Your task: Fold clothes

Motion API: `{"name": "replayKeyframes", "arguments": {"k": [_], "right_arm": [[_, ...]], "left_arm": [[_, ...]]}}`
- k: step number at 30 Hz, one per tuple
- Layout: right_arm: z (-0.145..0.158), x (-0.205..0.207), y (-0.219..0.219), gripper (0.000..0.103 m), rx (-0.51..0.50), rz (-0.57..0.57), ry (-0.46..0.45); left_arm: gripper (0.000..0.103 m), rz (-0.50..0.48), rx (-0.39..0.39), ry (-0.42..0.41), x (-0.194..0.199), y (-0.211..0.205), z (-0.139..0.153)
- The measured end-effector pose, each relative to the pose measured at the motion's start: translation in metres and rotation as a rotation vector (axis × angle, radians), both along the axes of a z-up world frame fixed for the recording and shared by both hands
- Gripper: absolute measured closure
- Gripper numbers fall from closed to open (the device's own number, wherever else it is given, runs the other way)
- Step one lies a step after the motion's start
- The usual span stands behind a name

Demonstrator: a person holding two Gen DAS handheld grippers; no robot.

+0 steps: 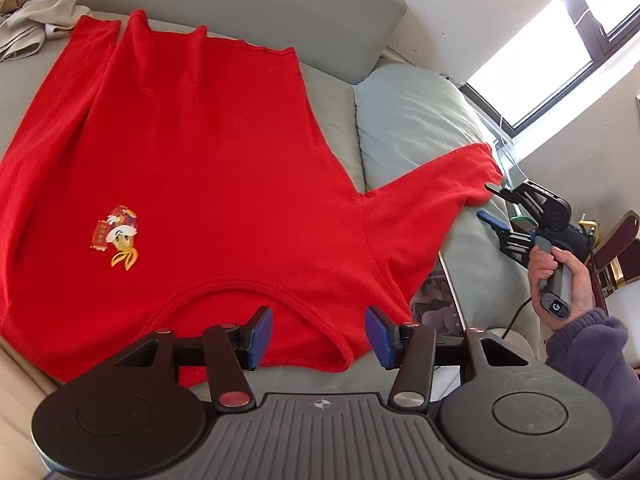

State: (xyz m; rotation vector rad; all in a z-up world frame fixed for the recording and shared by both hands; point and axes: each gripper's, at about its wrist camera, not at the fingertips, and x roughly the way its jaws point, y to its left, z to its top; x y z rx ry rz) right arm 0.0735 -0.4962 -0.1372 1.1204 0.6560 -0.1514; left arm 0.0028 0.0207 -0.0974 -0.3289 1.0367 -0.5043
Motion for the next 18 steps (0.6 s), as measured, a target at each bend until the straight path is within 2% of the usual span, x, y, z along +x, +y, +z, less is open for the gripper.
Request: {"name": "replayKeyframes", "arguments": {"k": [3, 4, 5, 8, 14, 15, 16, 18], "right_arm": [[-0.005, 0.013, 0.002, 0.062, -0.055, 0.007, -0.025], [-0.006, 0.018, 0.005, 0.069, -0.091, 0.027, -0.016], [-0.005, 0.024, 0.008, 0.083, -0.131, 0.052, 0.001], [0.002, 0.028, 0.013, 0.097, -0.181, 0.084, 0.026], [0.048, 0.022, 0.008, 0.102, -0.220, 0.008, 0.015], [0.056, 0.024, 0.008, 0.102, -0.241, 0.000, 0.039], [0.062, 0.027, 0.007, 0.098, -0.270, -0.009, 0.079], [0.070, 0.032, 0.007, 0.092, -0.334, -0.025, 0.191]], "left_arm": [[0.053, -0.023, 0.008, -0.012, 0.001, -0.008, 0.001], [0.053, -0.028, 0.012, -0.015, 0.001, -0.010, 0.001], [0.053, -0.031, 0.014, -0.016, 0.000, -0.011, 0.002], [0.053, -0.035, 0.011, -0.016, -0.001, -0.009, 0.002], [0.053, -0.033, -0.021, -0.005, -0.001, -0.008, 0.002], [0.053, -0.035, -0.026, -0.008, -0.002, -0.008, 0.003], [0.053, -0.036, -0.030, -0.011, -0.003, -0.009, 0.004], [0.053, -0.037, -0.034, -0.018, -0.006, -0.007, 0.006]]}}
